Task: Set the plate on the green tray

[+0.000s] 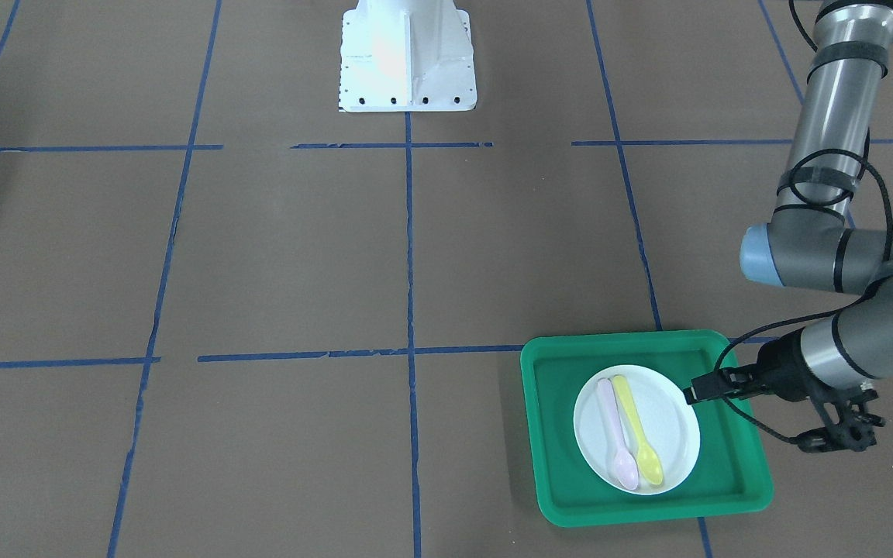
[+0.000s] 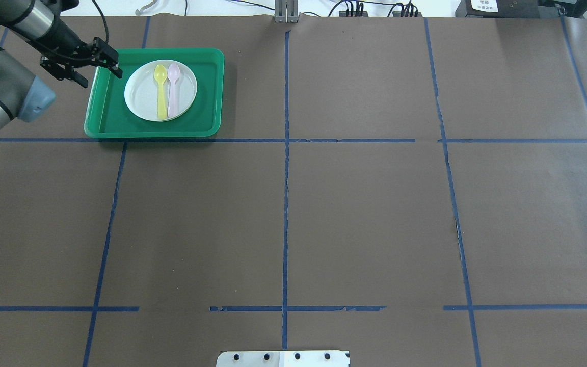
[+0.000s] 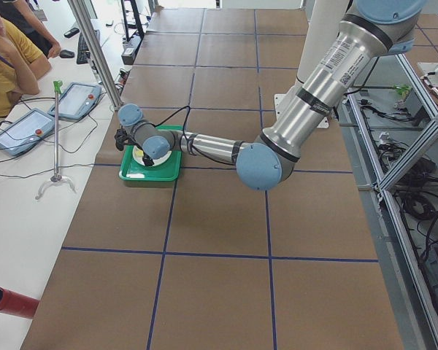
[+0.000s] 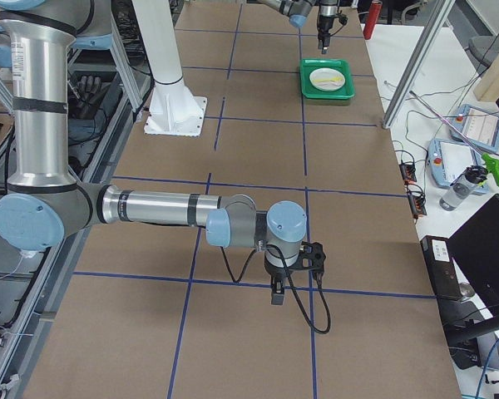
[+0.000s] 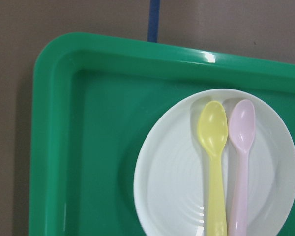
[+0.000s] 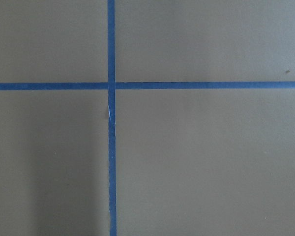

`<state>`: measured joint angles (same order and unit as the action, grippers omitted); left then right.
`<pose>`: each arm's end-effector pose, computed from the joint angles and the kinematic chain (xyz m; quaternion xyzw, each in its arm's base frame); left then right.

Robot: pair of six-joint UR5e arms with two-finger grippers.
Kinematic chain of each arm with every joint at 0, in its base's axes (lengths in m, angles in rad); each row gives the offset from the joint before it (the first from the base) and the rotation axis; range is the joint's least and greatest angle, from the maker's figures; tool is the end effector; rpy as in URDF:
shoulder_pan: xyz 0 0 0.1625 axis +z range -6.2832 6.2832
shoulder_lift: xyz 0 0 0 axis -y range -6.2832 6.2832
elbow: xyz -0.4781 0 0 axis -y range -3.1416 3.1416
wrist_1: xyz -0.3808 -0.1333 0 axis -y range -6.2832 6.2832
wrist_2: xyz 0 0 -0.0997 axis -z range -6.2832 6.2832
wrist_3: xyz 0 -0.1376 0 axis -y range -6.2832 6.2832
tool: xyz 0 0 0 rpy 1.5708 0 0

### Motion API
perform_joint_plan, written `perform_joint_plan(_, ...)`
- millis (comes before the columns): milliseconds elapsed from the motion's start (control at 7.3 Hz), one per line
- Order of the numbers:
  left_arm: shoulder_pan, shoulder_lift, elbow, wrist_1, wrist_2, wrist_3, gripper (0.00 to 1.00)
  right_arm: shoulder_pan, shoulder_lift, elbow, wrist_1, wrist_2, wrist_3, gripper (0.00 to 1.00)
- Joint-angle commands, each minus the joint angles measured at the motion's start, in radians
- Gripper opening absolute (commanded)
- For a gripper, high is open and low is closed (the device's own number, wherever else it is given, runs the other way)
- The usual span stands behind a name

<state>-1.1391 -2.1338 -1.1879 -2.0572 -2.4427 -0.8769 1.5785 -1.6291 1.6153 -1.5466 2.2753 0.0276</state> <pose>0.2938 -0.7046 0.5065 -0.0076 0.4971 -0.0544 0.8660 0.0477 -0.4533 0.7488 0.0014 -0.3450 0.0148 0.9385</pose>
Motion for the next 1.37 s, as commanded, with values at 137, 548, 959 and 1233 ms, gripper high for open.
perform_joint_plan(137,-0.124,0.212,-0.405,0.402,0.016,0.328,1.00,0.000,0.000,0.000,0.000,0.000,0.000,1.00)
perform_joint_plan(548,-0.276,0.539,-0.659,0.589,0.145,0.771,1.00,0.000,0.000,0.000,0.000,0.000,0.000,1.00)
perform_joint_plan(959,-0.430,0.693,-0.653,0.588,0.143,1.015,1.00,0.000,0.000,0.000,-0.001,0.000,0.000,1.00)
perform_joint_plan(1233,-0.433,0.724,-0.645,0.592,0.131,1.012,1.00,0.000,0.000,0.000,0.000,0.000,0.000,1.00)
